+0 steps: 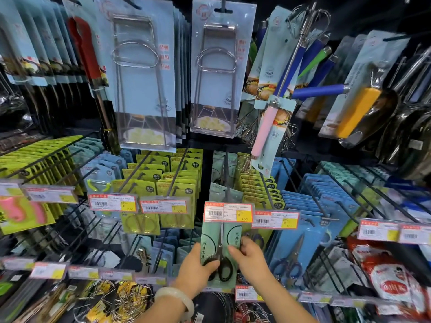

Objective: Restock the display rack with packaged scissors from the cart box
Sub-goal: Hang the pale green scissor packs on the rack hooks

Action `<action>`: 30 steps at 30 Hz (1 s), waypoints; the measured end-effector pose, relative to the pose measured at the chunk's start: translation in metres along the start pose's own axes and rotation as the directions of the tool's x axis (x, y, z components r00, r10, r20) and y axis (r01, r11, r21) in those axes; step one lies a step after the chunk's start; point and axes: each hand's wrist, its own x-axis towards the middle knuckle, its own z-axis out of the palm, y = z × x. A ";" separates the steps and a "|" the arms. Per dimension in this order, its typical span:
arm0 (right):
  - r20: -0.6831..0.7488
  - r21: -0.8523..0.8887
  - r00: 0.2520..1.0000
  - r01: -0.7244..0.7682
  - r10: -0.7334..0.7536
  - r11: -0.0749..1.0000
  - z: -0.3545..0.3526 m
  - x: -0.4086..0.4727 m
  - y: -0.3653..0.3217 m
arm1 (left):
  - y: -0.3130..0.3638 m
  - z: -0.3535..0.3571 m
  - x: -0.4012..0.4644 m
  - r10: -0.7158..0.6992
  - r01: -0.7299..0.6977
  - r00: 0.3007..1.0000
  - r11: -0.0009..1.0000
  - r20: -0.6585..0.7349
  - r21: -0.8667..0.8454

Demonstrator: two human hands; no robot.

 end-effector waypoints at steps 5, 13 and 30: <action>-0.037 -0.026 0.999 -0.037 0.036 0.999 0.002 0.004 0.007 | -0.005 0.006 0.007 -0.003 0.003 1.000 0.999 0.018 0.045; -0.148 -0.022 0.989 -0.010 0.006 1.000 0.001 0.011 0.004 | 0.001 0.004 0.019 0.047 -0.046 0.996 0.999 0.071 -0.013; -0.142 -0.371 0.962 -0.271 0.235 0.888 -0.004 0.019 0.013 | -0.015 0.026 0.041 -0.188 0.063 0.966 0.836 0.177 0.546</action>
